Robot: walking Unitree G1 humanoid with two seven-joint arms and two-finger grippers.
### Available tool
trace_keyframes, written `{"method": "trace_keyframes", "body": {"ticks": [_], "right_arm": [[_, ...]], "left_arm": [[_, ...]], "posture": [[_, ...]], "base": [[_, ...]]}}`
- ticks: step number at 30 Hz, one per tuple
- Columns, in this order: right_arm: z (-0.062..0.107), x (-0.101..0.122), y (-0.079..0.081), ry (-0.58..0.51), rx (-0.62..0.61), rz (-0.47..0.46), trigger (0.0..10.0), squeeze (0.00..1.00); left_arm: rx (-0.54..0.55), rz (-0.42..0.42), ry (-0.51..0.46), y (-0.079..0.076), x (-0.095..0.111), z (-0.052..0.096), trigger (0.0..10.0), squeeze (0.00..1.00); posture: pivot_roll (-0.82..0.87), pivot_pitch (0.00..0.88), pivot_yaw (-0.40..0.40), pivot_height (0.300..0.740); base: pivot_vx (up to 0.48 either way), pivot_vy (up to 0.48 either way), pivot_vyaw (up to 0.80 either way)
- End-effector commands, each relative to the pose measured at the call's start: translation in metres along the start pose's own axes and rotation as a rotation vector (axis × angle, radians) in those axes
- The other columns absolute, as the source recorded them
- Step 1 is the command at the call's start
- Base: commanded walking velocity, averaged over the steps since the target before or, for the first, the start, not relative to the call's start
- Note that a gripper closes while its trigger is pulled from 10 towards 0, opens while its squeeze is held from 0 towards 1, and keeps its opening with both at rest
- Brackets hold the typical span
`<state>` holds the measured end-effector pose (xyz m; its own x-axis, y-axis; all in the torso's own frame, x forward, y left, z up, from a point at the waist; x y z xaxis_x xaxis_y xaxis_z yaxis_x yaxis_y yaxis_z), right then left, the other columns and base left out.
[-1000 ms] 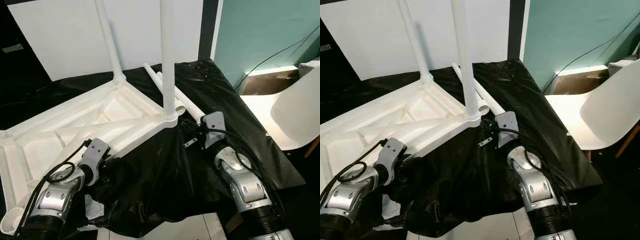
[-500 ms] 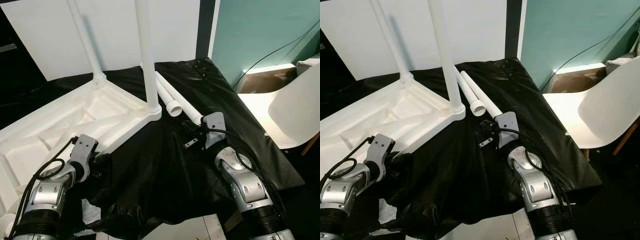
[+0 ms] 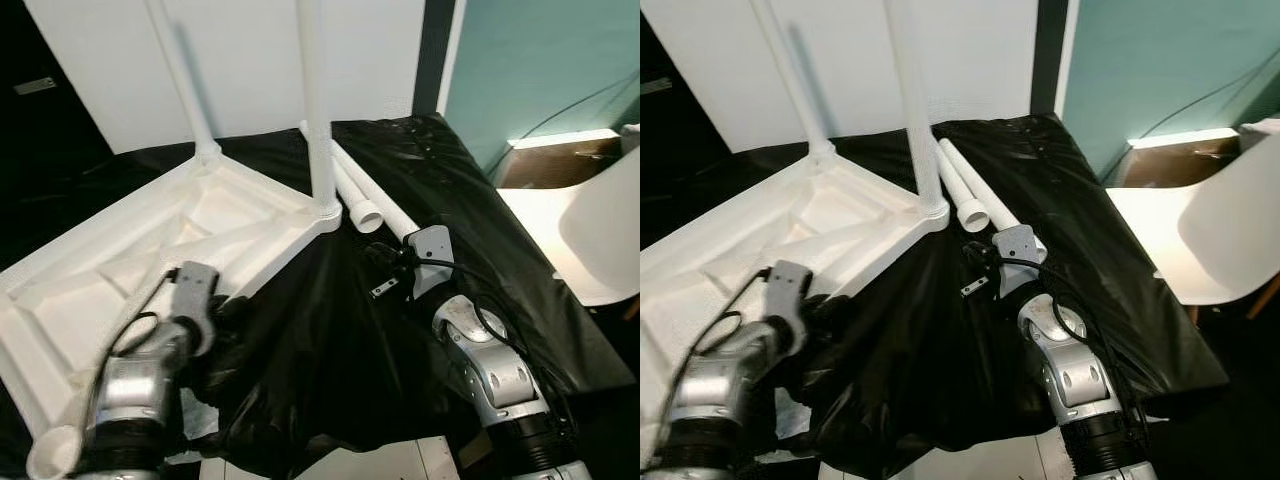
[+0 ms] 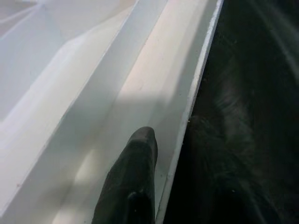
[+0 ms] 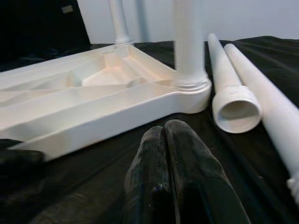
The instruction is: Building children table
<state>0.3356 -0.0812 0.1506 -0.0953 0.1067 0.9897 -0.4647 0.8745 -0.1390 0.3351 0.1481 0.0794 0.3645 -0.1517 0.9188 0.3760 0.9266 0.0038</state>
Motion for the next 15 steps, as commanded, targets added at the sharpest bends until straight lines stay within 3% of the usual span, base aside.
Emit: {"method": "trace_keyframes", "body": {"ticks": [1, 2, 8, 9, 15], "right_arm": [[0.000, 0.000, 0.002, 0.001, 0.010, -0.005, 10.0, 0.00], [0.000, 0.001, 0.002, 0.001, 0.011, -0.004, 10.0, 0.00], [-0.001, 0.001, 0.002, 0.001, 0.010, -0.002, 10.0, 0.00], [-0.001, 0.000, 0.002, 0.002, 0.011, -0.002, 10.0, 0.00], [-0.002, 0.000, 0.003, 0.004, 0.014, -0.001, 10.0, 0.00]], "left_arm": [[-0.009, -0.011, 0.081, -0.008, -0.027, 0.000, 5.7, 0.00], [-0.034, -0.045, 0.059, -0.014, -0.025, -0.001, 10.0, 1.00], [-0.080, -0.095, 0.005, -0.022, -0.014, 0.000, 10.0, 1.00], [-0.095, -0.107, -0.029, -0.023, -0.006, 0.001, 10.0, 0.00], [-0.124, -0.116, -0.087, -0.025, 0.008, 0.005, 10.0, 0.00]], "posture": [[-0.04, 0.000, 0.051, 0.740], [-0.04, 0.000, 0.052, 0.740], [-0.04, 0.000, 0.051, 0.740], [-0.03, 0.000, 0.050, 0.740], [-0.03, 0.000, 0.050, 0.740]], "base": [[0.000, 0.000, 0.00], [0.000, 0.000, 0.00], [0.000, 0.000, 0.00], [0.000, 0.000, 0.00], [0.000, 0.000, 0.00]]}}
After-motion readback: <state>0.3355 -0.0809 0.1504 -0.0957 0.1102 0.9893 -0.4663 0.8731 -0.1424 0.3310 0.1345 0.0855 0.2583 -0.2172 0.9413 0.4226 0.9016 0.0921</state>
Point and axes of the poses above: a point about 5 cm out from each wrist's last joint towards the gripper, its own z axis pointing back from the gripper into the wrist, its own x axis along the axis of the wrist's last joint, y = z × x, the point moved 5 cm from there along -z, pointing out of the wrist towards the gripper
